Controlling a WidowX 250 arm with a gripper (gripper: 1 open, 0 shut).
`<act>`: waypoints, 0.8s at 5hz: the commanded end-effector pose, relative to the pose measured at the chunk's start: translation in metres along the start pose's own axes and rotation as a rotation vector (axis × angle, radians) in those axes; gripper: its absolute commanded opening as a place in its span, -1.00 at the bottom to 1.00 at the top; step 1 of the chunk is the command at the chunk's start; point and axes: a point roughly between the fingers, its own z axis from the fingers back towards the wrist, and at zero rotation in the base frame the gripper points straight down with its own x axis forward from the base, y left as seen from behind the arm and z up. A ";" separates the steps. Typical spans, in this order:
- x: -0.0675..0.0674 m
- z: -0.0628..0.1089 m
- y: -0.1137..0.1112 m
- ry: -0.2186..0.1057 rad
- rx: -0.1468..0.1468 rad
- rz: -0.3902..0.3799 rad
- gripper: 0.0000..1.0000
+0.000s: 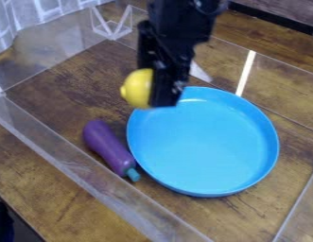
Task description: Put the lemon on the blue tray
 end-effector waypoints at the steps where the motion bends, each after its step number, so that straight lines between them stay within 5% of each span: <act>1: 0.012 0.006 -0.012 -0.061 0.031 -0.040 -1.00; 4: 0.018 -0.025 -0.015 -0.083 0.024 -0.167 -1.00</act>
